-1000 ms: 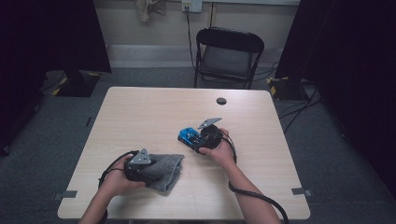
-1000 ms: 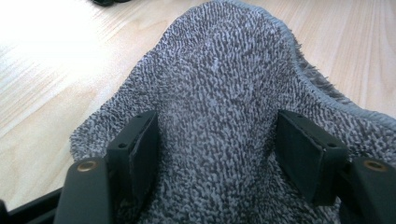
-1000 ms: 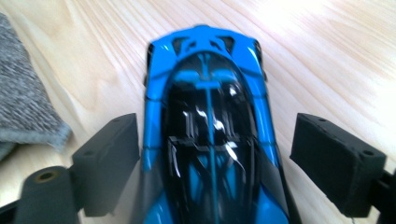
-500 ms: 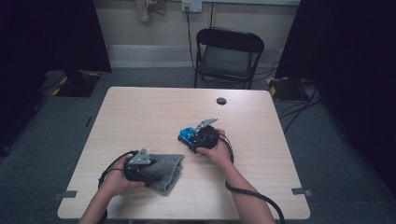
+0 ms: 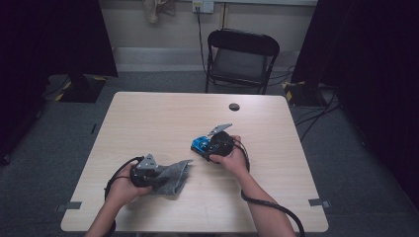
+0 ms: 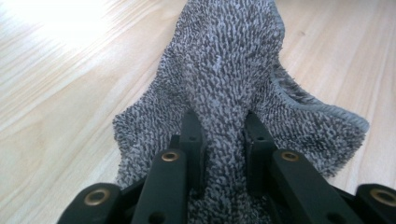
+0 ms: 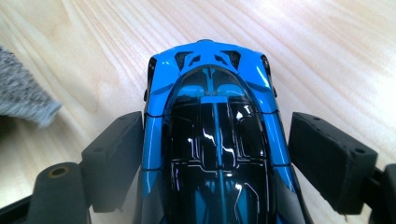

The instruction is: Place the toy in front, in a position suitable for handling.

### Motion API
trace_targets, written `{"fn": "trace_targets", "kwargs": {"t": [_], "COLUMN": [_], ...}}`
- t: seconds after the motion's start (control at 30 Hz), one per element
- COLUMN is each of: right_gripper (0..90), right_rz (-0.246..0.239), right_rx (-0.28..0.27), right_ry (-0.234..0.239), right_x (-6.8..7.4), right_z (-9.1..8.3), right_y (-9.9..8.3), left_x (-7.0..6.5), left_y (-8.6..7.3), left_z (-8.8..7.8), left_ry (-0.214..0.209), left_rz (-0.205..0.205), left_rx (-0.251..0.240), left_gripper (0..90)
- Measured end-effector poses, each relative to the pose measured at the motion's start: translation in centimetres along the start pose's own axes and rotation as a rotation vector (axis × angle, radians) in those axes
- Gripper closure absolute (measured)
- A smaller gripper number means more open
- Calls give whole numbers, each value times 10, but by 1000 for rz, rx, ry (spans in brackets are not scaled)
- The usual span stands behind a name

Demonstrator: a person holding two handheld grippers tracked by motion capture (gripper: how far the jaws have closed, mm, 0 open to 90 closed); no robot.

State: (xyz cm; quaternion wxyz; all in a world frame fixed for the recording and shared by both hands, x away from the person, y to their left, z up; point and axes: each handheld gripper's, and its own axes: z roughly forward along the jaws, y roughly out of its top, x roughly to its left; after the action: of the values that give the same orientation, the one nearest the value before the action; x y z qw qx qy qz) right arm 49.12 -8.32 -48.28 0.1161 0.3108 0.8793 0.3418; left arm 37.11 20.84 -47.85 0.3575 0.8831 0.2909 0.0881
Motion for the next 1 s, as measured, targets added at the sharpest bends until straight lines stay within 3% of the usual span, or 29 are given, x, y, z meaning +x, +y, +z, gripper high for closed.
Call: {"fn": "trace_targets", "kwargs": {"t": [0.17,0.43,0.47,1.0], "right_gripper": [183,178,181,159], "right_rz": [-15,-11,1,-16], "right_rx": [15,1,-4,34], "right_ry": [-21,-20,-1,-9], "right_x": [1,0,0,0], "right_z": [2,4,4,8], "right_y": [-8,-14,-15,5], "left_x": [0,1,2,3], "left_y": [-1,-2,-1,-2], "left_z": [-4,-4,-4,-6], "left_ry": [2,-3,-6,10], "left_rz": [6,-12,-14,-28], "left_rx": [9,10,13,15], "left_gripper": [744,744,744,748]}}
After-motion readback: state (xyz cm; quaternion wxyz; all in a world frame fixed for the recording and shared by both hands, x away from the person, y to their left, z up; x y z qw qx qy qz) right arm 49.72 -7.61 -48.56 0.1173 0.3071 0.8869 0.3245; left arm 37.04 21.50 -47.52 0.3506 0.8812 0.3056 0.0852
